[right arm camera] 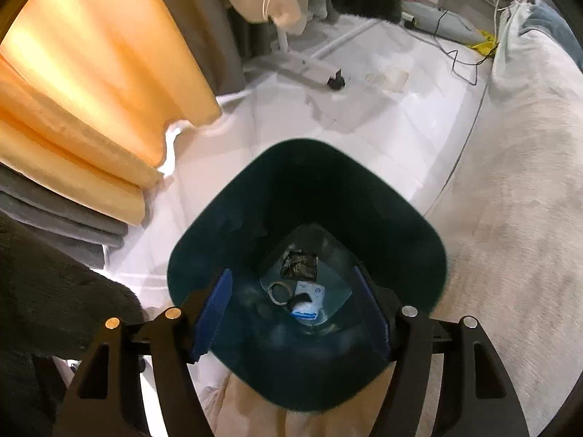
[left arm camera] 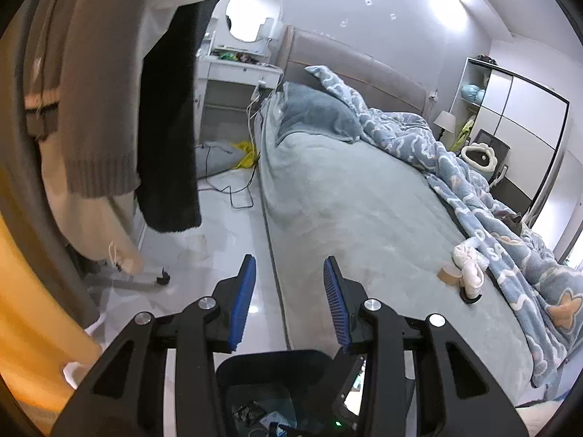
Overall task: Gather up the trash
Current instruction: 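Move both open tools from the bin back over the bed toward the remaining items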
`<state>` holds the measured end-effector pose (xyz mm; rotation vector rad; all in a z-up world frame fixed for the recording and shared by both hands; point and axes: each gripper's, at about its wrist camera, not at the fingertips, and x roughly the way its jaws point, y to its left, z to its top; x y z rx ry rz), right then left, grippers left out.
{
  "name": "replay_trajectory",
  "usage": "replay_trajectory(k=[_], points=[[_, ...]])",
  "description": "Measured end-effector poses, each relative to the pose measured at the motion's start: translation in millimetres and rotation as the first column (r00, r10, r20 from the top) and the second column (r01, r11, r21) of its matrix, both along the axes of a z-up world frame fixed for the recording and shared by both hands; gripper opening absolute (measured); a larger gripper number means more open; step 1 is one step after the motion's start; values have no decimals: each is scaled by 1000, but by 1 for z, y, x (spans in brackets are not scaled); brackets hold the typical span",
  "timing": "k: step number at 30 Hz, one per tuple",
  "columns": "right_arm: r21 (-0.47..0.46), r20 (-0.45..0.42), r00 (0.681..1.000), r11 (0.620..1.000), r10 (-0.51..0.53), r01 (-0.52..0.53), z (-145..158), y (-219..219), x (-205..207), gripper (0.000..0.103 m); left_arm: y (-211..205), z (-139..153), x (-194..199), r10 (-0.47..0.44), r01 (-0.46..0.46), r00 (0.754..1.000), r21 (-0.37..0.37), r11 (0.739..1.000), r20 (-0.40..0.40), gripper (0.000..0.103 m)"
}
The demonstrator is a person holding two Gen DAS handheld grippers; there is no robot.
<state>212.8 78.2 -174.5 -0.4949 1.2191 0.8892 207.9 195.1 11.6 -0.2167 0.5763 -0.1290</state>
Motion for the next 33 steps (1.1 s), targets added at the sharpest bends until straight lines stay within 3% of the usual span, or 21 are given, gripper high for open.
replay_trajectory(k=[3,13,33], points=[[46,18,1000,999,-17,16,15,-12,2,69,-14,4,5,-5,5,1000,10,1000,12,41],[224,135,982,969,-132,99,70,-78,17,75,-57,6,27,-10,10,1000,-7,1000,13,54],[286,268,881,905,-390,314,108,-208,62,78,-135,-5,46,-90,90,995,1,996,-32,66]])
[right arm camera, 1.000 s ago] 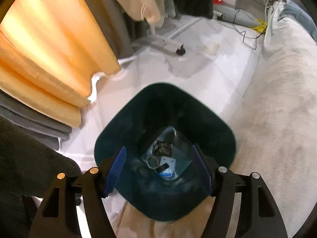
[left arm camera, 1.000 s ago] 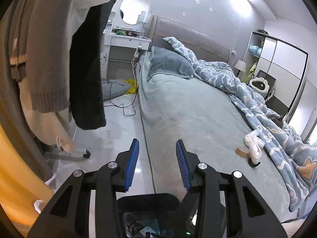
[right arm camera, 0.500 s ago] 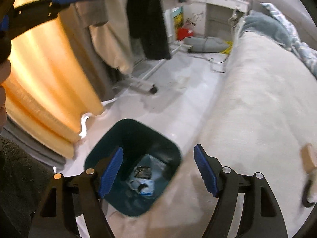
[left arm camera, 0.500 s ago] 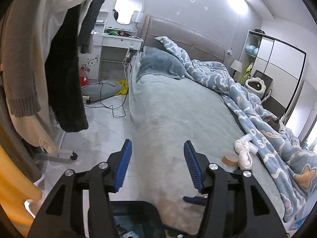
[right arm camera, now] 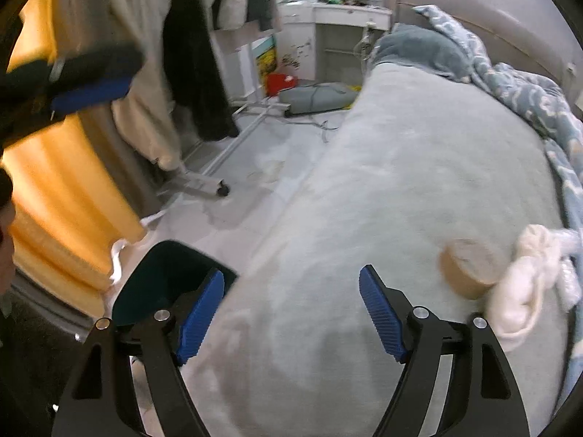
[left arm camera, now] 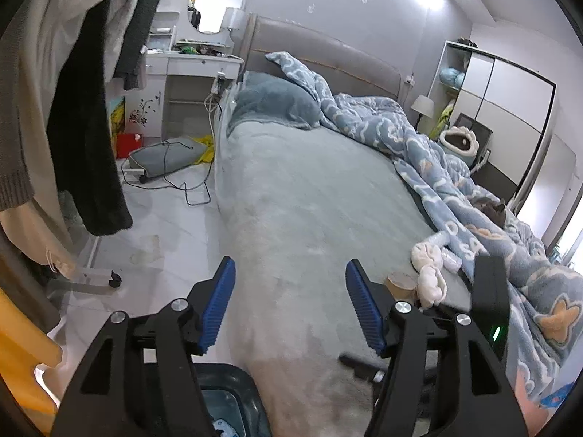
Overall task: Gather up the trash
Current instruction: 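Move both open tools from the bin back over the bed toward the remaining items, then grasp the white rolled towel with the right tool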
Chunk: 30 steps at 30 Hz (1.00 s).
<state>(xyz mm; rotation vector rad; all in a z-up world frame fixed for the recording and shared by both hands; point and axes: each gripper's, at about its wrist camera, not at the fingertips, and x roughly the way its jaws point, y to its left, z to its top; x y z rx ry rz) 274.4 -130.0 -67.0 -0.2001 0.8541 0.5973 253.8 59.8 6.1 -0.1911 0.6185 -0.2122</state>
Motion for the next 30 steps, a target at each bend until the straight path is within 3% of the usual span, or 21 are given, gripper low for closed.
replay_trajectory(k=[14,30], points=[[86,83,976,978,-200,193,19,-87,29,78,-36,-22,11,-63,63,996,13,998,-58,67],[205,-93,926,903,-365,376,-6,-154,49,79,-100,-44,16,-211,214,972,20,977,-106,72]])
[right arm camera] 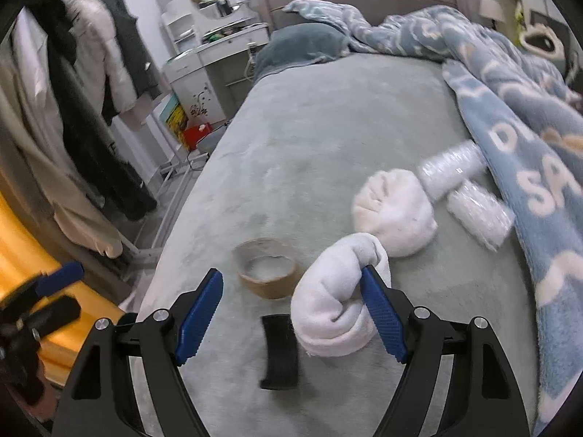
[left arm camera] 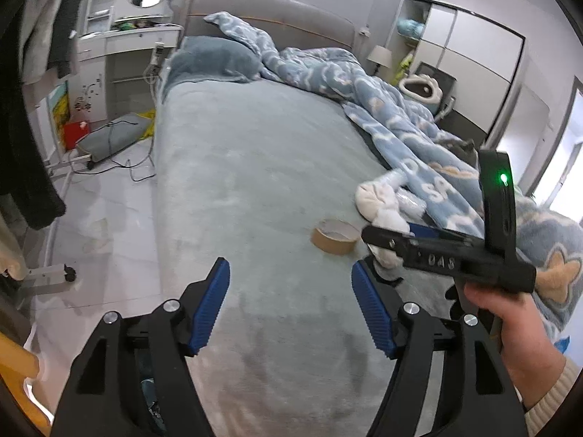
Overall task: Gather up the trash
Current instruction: 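Grasp the white rolled towel with the right tool, then grasp the black curved clip with the left tool while the right tool holds the towel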
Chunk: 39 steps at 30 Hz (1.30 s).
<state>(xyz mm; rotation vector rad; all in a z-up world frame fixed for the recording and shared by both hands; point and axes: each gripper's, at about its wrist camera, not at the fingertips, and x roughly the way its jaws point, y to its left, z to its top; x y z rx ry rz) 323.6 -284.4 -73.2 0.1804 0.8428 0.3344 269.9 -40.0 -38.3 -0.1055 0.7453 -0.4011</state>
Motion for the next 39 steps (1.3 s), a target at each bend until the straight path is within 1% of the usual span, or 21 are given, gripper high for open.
replay_trajectory(k=[4,8,15,18,20,23,27,34,39], points=[[28,-30,999,999,-40,41,-5,-15,1,78,-14,-7,-1,-39,39,999,5,999,-15,74],[23,-58,996,998,-65,67,-11,-28,0,70,-28,-13,-1,-68,68,997,11,998,-27,75],[-8,-72,995,997,-75,74,-15,-41,-4,57,-43,-17,1,-94,94,995,-6,996,-41,80],[-13,-83,994,997,-75,74,-18,-51,-8,51,-54,-19,1,-104,104,994,1,995,-45,81],[-13,-89,993,997,-72,71,-19,-55,-8,45,-61,-22,1,-111,112,993,7,994,-48,82],[-17,-86,995,998,-59,58,-18,-58,-11,40,-71,-26,2,-120,120,991,12,993,-51,82],[-9,-65,996,998,-62,62,-11,-68,-16,39,-84,-30,5,-124,125,991,28,992,-51,83],[19,-35,997,997,-71,72,-2,-90,-27,39,-107,-41,10,-123,125,990,28,992,-66,83],[30,-9,998,998,-59,59,5,-99,-35,39,-129,-51,12,-106,111,992,77,991,-68,80]])
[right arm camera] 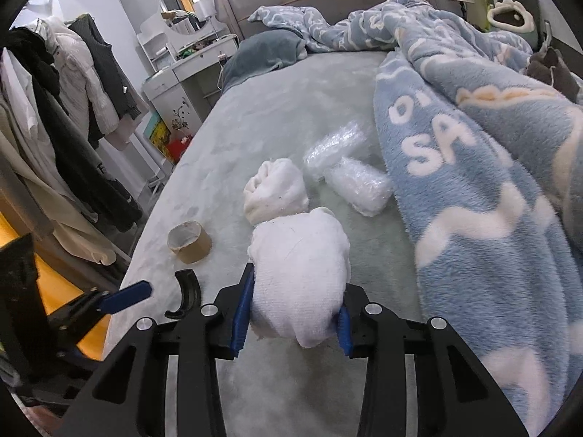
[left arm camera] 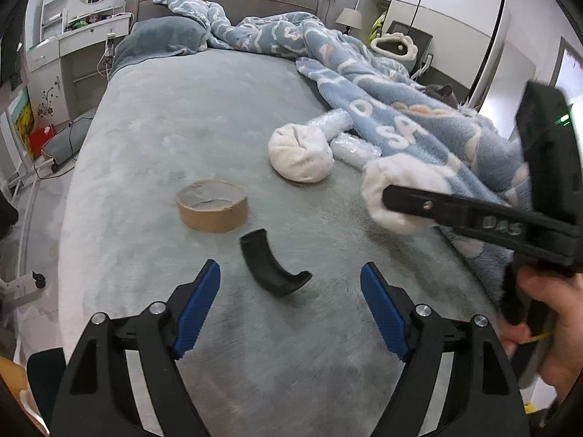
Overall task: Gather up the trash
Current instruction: 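Grasp the black curved clip with the left tool while the right tool holds the towel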
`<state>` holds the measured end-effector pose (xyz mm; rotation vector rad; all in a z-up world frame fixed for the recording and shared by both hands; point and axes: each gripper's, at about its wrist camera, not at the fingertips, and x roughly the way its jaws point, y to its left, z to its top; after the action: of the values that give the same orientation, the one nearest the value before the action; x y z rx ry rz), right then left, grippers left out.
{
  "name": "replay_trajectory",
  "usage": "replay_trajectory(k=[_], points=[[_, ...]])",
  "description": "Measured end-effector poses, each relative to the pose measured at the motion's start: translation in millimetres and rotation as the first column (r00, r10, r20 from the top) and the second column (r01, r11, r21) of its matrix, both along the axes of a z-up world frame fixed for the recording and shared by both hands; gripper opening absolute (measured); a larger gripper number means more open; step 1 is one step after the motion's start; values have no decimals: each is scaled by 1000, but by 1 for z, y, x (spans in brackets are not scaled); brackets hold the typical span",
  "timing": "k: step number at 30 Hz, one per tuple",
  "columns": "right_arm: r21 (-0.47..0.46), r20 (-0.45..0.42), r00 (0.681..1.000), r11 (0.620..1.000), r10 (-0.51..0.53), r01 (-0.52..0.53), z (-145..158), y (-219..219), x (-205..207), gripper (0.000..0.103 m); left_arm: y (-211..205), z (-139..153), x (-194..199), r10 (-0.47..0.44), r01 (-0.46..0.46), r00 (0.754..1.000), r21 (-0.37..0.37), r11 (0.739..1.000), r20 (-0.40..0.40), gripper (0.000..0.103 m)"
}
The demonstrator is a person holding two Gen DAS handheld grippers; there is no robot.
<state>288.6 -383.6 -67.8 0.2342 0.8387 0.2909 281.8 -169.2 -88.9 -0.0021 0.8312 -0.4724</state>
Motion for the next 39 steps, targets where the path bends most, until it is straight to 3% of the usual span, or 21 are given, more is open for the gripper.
replay_trajectory(k=[6,13,24,26,39], points=[[9,6,1000,1000,11,-11,3,-9,-7,39,-9,-11,8,64,-64,998,48,997,-10,69],[16,11,1000,1000,23,-24,4,-16,-13,39,0,-18,19,145,-144,989,23,989,-40,54],[16,9,999,999,31,-31,2,-20,-17,39,-3,-23,23,151,-149,988,47,988,-39,34],[15,11,999,999,34,-34,3,-20,-18,39,-3,-22,23,142,-140,989,42,989,-44,23],[0,25,997,998,68,-68,14,11,-13,39,11,-8,10,86,-85,996,45,995,-6,21]])
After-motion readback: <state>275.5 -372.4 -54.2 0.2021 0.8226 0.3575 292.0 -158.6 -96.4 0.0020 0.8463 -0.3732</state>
